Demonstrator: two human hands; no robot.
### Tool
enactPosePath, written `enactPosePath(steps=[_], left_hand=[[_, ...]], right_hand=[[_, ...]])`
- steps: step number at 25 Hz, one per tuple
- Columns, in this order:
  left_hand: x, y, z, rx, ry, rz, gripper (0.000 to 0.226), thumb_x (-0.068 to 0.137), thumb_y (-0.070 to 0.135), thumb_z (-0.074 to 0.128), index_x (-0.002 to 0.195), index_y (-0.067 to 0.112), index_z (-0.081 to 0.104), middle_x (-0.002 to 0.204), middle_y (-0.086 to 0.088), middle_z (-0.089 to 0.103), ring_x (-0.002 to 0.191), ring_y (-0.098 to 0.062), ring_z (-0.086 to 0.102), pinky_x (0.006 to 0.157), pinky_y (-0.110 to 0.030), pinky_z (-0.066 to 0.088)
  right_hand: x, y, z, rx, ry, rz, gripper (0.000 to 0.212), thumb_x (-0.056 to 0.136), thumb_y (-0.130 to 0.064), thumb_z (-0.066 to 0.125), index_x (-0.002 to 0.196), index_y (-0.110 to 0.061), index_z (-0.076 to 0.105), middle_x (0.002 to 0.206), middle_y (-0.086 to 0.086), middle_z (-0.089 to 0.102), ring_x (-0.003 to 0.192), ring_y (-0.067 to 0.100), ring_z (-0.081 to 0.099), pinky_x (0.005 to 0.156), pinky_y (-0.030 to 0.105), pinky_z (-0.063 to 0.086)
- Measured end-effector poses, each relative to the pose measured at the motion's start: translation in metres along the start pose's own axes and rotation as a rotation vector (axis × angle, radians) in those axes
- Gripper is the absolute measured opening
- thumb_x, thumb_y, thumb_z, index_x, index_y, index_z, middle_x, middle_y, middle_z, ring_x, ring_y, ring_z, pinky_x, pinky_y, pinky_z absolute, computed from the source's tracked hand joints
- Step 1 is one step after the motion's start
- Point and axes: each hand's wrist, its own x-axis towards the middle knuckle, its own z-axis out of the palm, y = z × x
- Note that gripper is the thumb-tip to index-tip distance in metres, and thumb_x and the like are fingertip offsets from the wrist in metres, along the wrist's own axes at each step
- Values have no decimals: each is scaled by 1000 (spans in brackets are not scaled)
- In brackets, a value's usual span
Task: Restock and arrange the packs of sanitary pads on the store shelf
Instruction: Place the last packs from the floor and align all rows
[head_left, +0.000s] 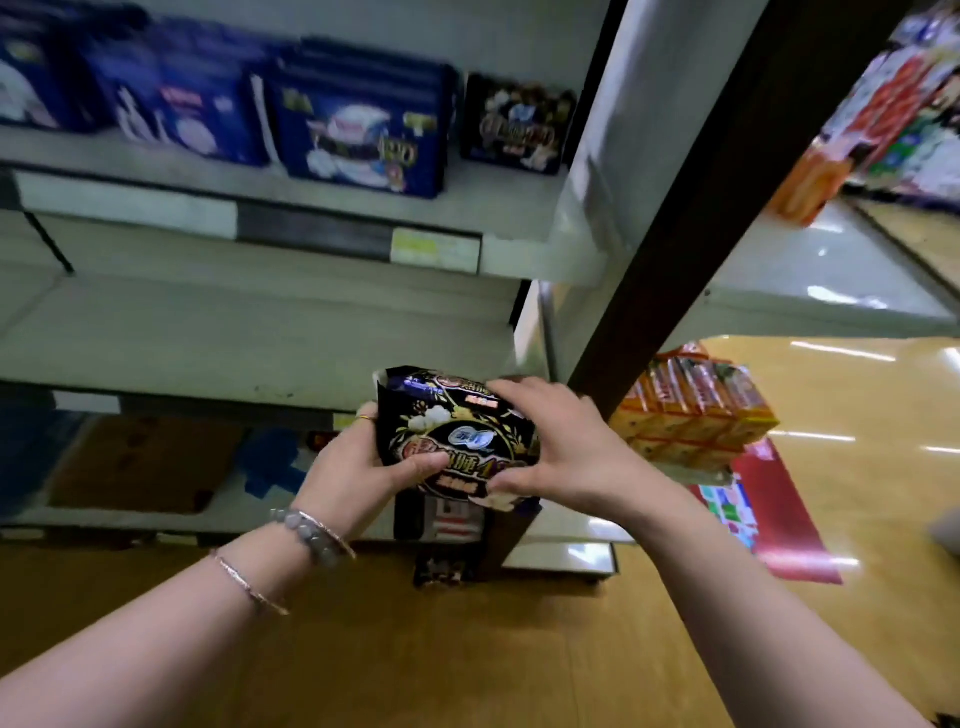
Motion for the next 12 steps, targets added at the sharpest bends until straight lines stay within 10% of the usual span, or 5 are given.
enactPosePath(steps=[12], left_hand=[[28, 93, -91, -82, 119, 247, 58, 67, 42, 78, 110, 18, 47, 98, 6, 61, 91, -12, 61, 80, -25, 48]], right_hand=[[35, -57, -110, 29, 235, 33, 89, 60, -25, 83, 137, -28, 40, 132, -5, 52, 121, 15, 47, 103, 40, 39]])
